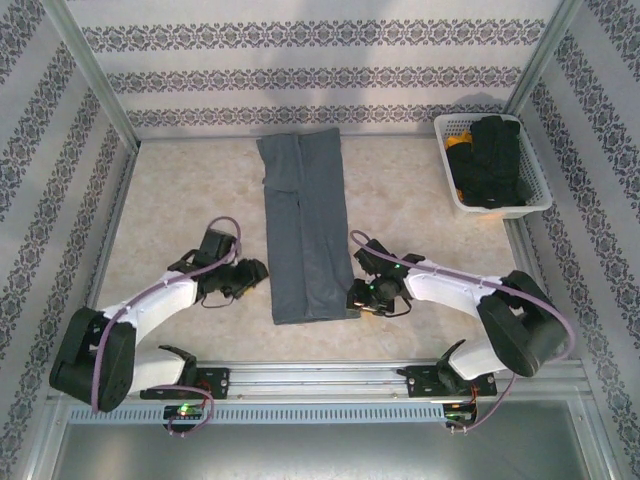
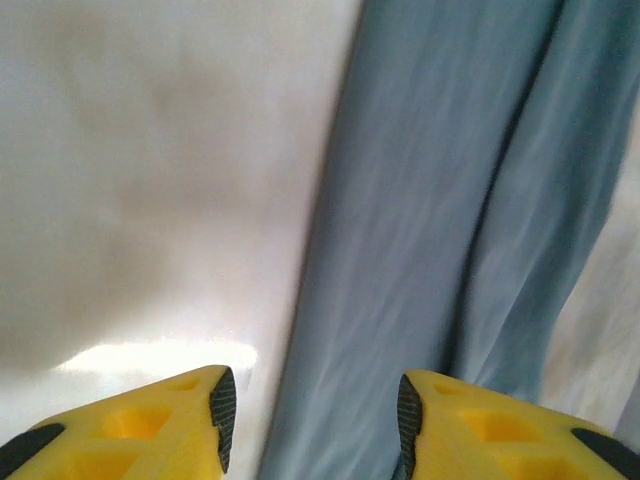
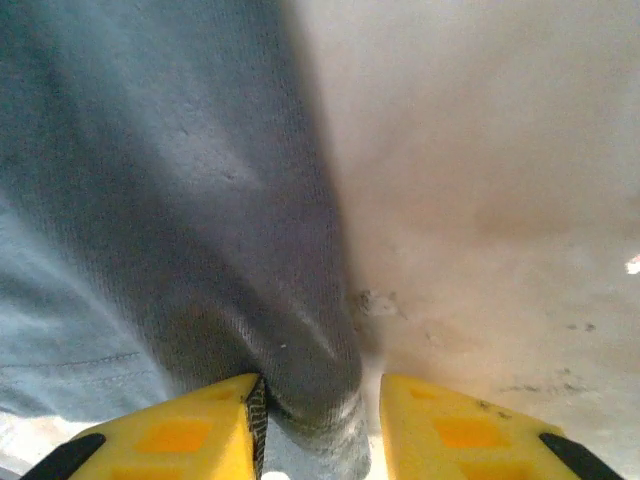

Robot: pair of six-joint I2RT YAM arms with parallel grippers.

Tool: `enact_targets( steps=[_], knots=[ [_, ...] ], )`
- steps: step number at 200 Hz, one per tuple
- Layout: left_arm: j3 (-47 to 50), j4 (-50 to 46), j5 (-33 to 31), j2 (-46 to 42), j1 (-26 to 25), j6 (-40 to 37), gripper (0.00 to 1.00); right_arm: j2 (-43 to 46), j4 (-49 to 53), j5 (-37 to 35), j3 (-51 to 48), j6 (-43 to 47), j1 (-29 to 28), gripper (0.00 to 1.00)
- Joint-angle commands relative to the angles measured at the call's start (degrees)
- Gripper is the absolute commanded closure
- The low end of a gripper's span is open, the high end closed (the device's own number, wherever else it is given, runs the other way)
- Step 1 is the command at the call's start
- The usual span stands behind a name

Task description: Fold and stack the t-shirts

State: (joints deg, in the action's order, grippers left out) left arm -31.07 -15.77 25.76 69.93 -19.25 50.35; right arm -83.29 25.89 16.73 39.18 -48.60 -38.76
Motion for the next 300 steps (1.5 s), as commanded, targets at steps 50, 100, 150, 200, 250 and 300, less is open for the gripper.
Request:
enact_targets(
  steps=[50, 100, 150, 200, 250, 300],
  knots=[
    [3.91, -9.19, 4.88, -3.30, -9.90, 5.50, 0.47, -3.55, -0.93, 3.73, 0.95, -0.81, -1.30, 0.75],
    [3.98, 2.92, 3.12, 4.59, -16.92, 12.58, 0.48, -2.94, -1.83, 5.42, 0.81, -2.28, -2.43, 0.92],
    [4.24, 13.81, -4.40, 10.05, -17.05, 16.02, 0.80, -0.78, 0.67, 4.75, 1.18, -2.43, -3.16, 1.00],
    [9.22, 0.27, -7.06, -5.30, -17.06, 16.99, 1.00, 0.51, 5.65, 4.33, 2.90, -0.19, -4.66, 1.00],
    [8.66, -15.34, -5.49, -21.98, -16.88, 15.48, 1.00, 2.79, 6.89, 8.65, 5.00, -3.40, -6.60, 1.00],
    [5.77, -15.61, -11.45, -24.60, -16.46, 17.35, 1.00, 3.35, 9.94, 7.70, 8.65, -3.19, -4.90, 1.00]
  ],
)
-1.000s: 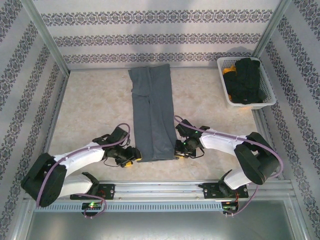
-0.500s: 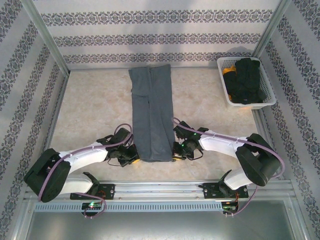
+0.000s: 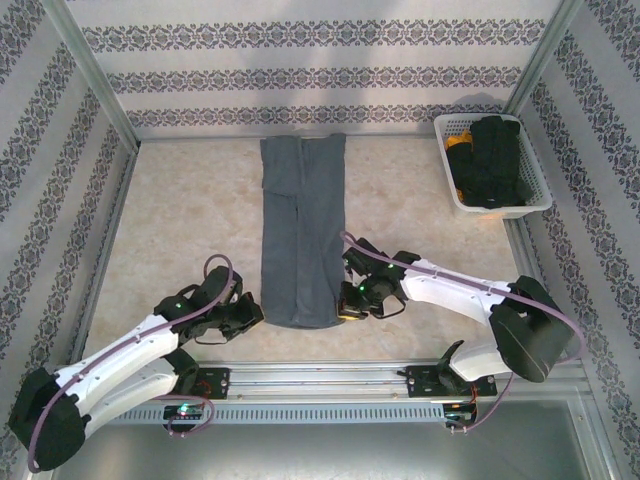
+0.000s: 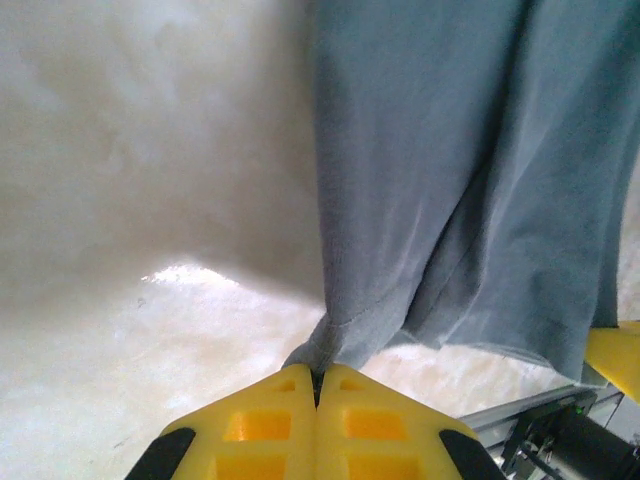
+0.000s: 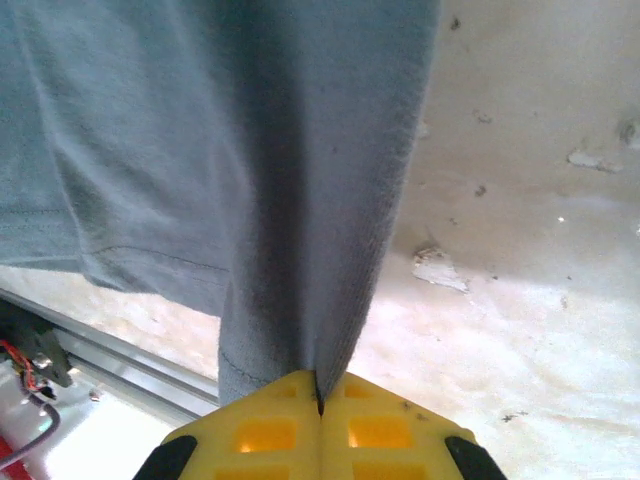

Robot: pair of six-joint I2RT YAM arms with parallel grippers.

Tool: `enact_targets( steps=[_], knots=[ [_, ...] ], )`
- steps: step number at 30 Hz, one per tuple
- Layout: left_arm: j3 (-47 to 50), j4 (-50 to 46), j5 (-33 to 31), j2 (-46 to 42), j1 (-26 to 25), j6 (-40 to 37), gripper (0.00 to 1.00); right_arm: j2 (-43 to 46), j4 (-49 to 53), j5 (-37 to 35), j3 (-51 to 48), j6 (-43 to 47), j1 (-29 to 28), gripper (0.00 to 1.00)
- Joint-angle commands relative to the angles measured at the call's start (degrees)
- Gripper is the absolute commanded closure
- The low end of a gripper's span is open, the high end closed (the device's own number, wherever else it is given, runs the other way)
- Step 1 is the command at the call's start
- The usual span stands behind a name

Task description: Fold and stack the t-shirts

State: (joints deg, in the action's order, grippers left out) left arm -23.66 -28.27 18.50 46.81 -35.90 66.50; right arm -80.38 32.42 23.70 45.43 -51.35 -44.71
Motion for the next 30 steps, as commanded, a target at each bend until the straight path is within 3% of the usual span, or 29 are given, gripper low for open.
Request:
enact_targets(
  steps=[1, 5, 11, 20, 30],
  knots=[
    [-1.65, -3.02, -4.23, -1.55, 0.16, 1.27, 1.00, 0.34, 3.47, 0.73, 2.52, -0.40, 1.21, 1.00],
    [-4.04, -0.89, -5.52, -1.35, 0.90, 0.73, 1.00, 1.07, 4.40, 0.31, 5.19, -0.32, 3.45, 1.00],
    [-10.14, 7.31, -5.11, 4.94, 8.23, -1.97, 1.00, 0.16, 2.64, -0.01, 10.25, -1.79, 8.99, 1.00],
    [-21.22, 24.66, -0.15, 26.12, 20.85, -7.75, 1.00, -13.79, -1.38, -2.65, 26.33, 0.92, 16.53, 1.00],
    [-37.47, 32.19, 3.14, 47.62, 25.32, -12.68, 1.00, -28.58, -3.06, -2.40, 42.13, 2.74, 21.18, 1.00]
  ],
)
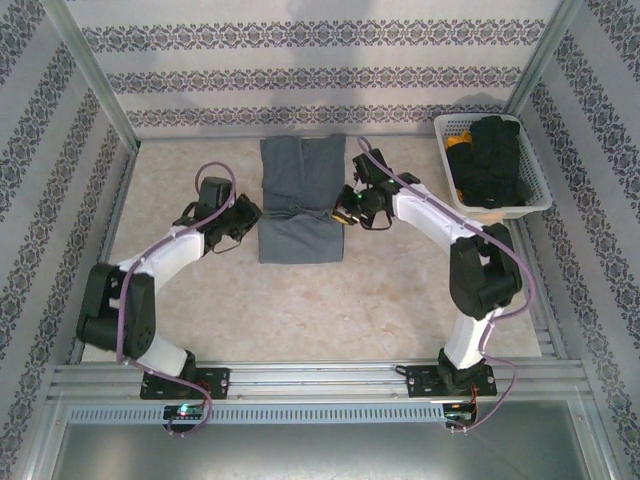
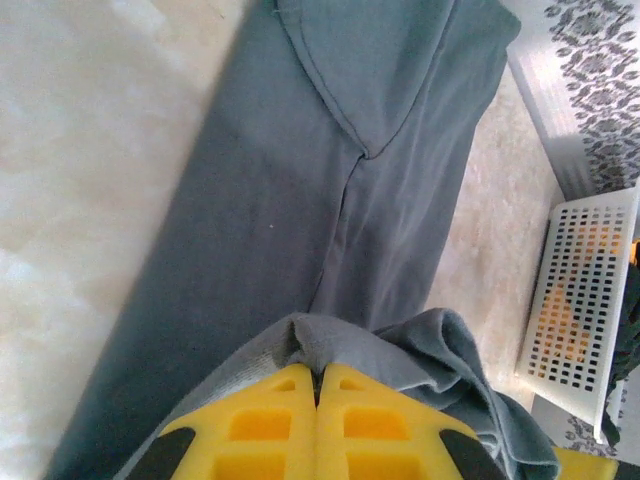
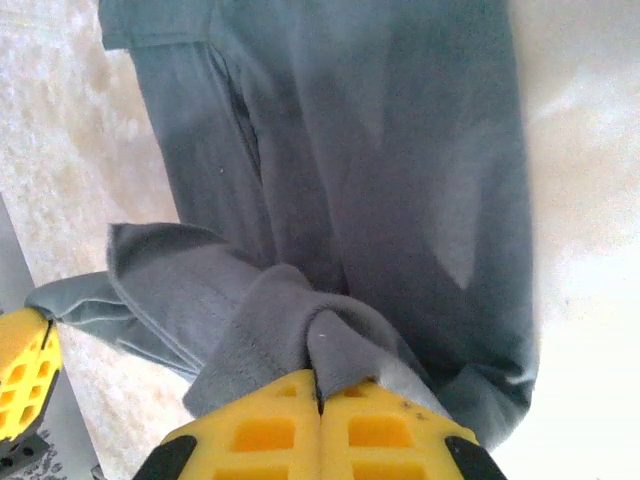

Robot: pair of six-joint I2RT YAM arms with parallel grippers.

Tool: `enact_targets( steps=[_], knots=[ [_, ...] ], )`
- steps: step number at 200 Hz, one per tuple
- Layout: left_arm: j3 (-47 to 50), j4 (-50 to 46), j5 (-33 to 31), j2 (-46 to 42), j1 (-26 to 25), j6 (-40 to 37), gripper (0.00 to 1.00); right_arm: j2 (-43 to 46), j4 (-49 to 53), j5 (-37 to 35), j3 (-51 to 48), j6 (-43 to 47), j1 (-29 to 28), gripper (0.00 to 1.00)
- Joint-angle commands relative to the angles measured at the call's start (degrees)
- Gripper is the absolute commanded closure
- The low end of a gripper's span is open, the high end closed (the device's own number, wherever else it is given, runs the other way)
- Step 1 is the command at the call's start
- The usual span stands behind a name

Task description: Fold and stack the t-shirts

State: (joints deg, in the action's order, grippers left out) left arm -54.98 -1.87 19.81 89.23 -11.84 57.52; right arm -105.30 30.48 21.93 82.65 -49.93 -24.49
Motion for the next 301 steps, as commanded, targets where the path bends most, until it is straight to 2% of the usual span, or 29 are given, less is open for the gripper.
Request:
enact_targets(
  steps=[1, 86, 90, 102, 114, 125, 137, 156, 185, 206, 223, 255, 268, 301],
  knots=[
    [-7.50, 5.69, 1.98, 6.55, 1.54, -3.79, 1.00, -4.57, -1.34, -0.75, 5.94, 1.20, 1.24, 1.00],
    [-22.66, 4.23, 5.98, 23.67, 5.05, -5.40, 1.00, -19.64, 0.83, -0.10, 20.93, -2.18, 5.33, 1.00],
    [-23.65, 3.70, 6.51, 24.74, 5.23, -5.46, 0.95, -20.45, 1.31, -0.01, 21.92, -2.12, 5.52, 1.00],
    [-26.56, 1.12, 6.78, 26.77, 5.49, -6.47, 0.72, -23.12, 3.03, 1.15, 25.56, -1.07, 6.14, 0.79],
    [-27.24, 0.01, 5.81, 26.70, 5.70, -7.48, 0.58, -24.55, 4.85, 1.46, 29.24, 1.23, 6.63, 0.64],
    [-26.40, -0.43, 5.30, 25.29, 5.95, -7.56, 0.50, -23.75, 5.53, 0.85, 30.34, 3.46, 6.96, 0.55],
    [-24.36, -1.90, 4.80, 22.39, 6.02, -8.04, 0.47, -21.56, 6.80, -0.35, 30.19, 5.28, 7.55, 0.49],
    [-16.42, -3.56, 4.05, 15.94, 5.82, -7.28, 0.45, -15.86, 7.21, -2.13, 24.00, 6.29, 8.06, 0.45],
    [-1.68, -5.60, 2.52, 4.48, 3.96, -3.24, 0.47, -6.07, 2.15, -1.41, 5.93, 2.92, 6.83, 0.48],
    [6.04, -3.90, 2.84, -0.44, 1.88, 1.40, 0.47, -0.81, -3.15, -0.39, -6.34, -1.40, 4.06, 0.46],
    [8.76, -2.10, 3.74, -0.44, 0.65, 3.78, 0.46, 0.94, -7.22, 0.35, -12.30, -5.08, 2.48, 0.44],
    [11.58, 1.87, 5.18, 2.77, -0.16, 9.43, 0.41, -1.27, -11.61, 2.21, -16.69, -10.26, 0.93, 0.43],
    [12.17, 4.74, 5.78, 4.56, -0.14, 11.09, 0.39, -2.63, -14.35, 3.08, -17.82, -12.03, 1.00, 0.43],
    [9.94, 7.38, 6.38, 7.94, -1.07, 12.36, 0.40, -4.94, -17.69, 3.76, -17.12, -13.59, 0.94, 0.47]
  ],
)
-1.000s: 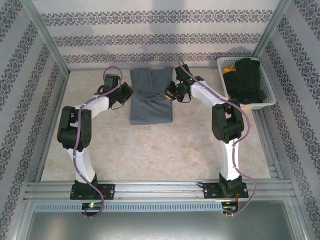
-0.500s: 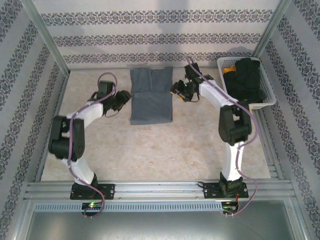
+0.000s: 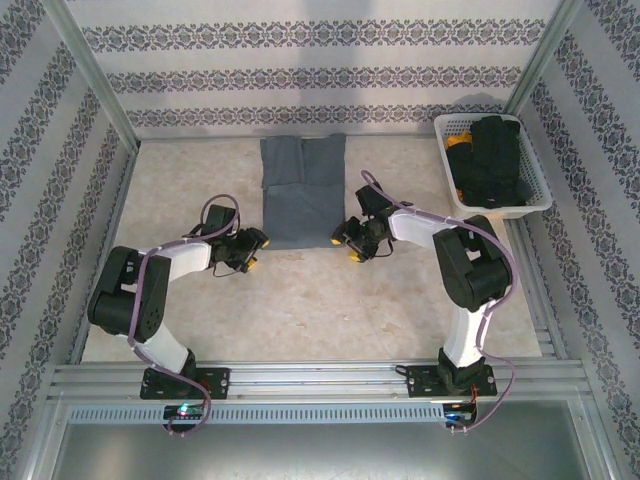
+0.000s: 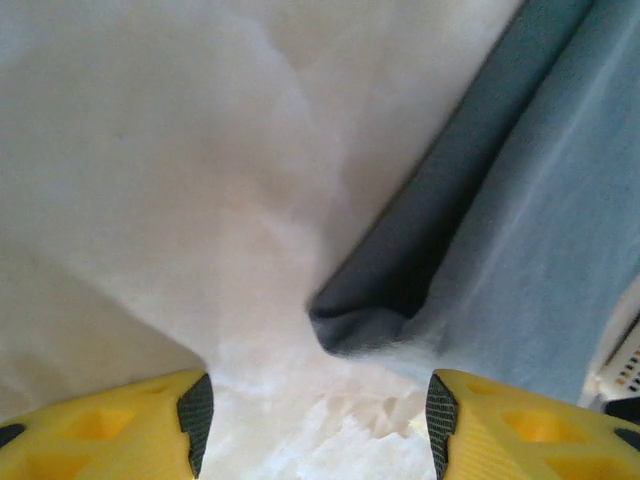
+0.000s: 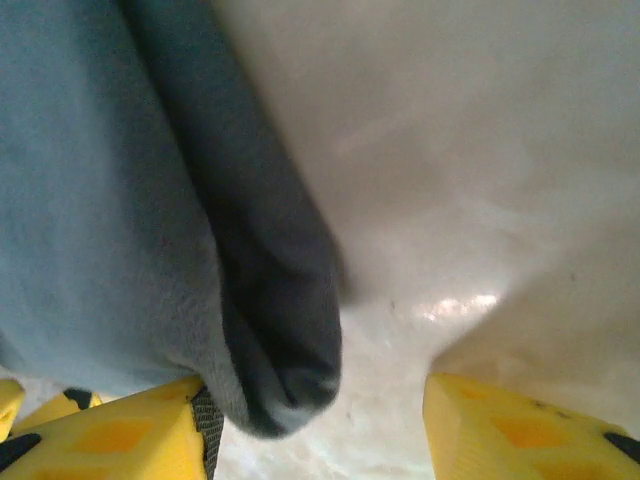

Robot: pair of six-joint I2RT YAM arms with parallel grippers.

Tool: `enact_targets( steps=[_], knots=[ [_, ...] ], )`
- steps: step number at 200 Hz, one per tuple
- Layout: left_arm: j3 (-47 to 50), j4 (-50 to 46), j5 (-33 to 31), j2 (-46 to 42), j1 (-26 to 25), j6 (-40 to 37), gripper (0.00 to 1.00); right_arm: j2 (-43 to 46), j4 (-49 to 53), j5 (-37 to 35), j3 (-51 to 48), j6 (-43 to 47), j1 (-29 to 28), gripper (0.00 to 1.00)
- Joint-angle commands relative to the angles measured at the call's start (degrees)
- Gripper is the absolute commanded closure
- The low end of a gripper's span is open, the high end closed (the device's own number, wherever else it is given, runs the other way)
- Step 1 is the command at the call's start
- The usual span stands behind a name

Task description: Fold and stack the t-shirts

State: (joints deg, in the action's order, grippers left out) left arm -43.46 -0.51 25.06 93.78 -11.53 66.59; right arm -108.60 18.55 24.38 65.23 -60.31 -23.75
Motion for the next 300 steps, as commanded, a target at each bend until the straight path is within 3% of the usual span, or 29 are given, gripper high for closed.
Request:
enact_targets(
  steps=[1, 49, 81, 101, 119, 147, 187, 233, 266, 300],
  knots=[
    [-1.60, 6.17, 1.13, 3.45, -1.43, 3.37, 0.40, -1.67, -5.78, 1.30, 0.36, -3.22, 0.19, 0.47],
    [-4.00, 9.96, 1.30, 7.20, -1.69, 4.95, 0.52, -3.73, -7.84, 1.36, 2.10, -4.15, 0.30, 0.63],
    [-7.36, 11.50, 1.41, 9.73, -1.72, 5.20, 0.71, -4.69, -7.86, 0.94, 3.41, -4.69, 0.34, 0.82],
    [-8.62, 10.38, 0.34, 9.60, -1.52, 4.21, 0.90, -4.20, -7.84, 0.33, 3.36, -4.70, 0.48, 1.00],
    [-8.37, 6.58, -1.12, 7.12, -1.48, 2.31, 1.00, -2.49, -5.58, -1.40, 3.50, -3.13, 0.50, 1.00],
    [-4.02, 0.92, -2.48, -0.13, -1.47, -1.51, 1.00, 0.56, -1.13, -2.72, 3.32, 0.69, 0.07, 1.00],
    [12.19, 1.23, -3.20, -15.28, -3.59, -5.54, 1.00, 6.08, 0.35, -2.05, -4.62, 2.58, -3.94, 1.00],
    [24.21, -16.58, -4.52, -38.83, -7.86, -6.30, 1.00, 19.00, 3.47, -3.55, -17.55, -1.75, -12.92, 1.00],
    [25.36, -31.54, -3.29, -55.99, -8.17, -4.55, 1.00, 26.77, 9.23, -3.68, -19.08, -6.47, -19.41, 1.00],
    [18.40, -37.84, -6.83, -60.43, -8.34, -5.69, 1.00, 29.93, 15.37, -7.28, -13.78, -7.38, -19.39, 1.00]
  ],
)
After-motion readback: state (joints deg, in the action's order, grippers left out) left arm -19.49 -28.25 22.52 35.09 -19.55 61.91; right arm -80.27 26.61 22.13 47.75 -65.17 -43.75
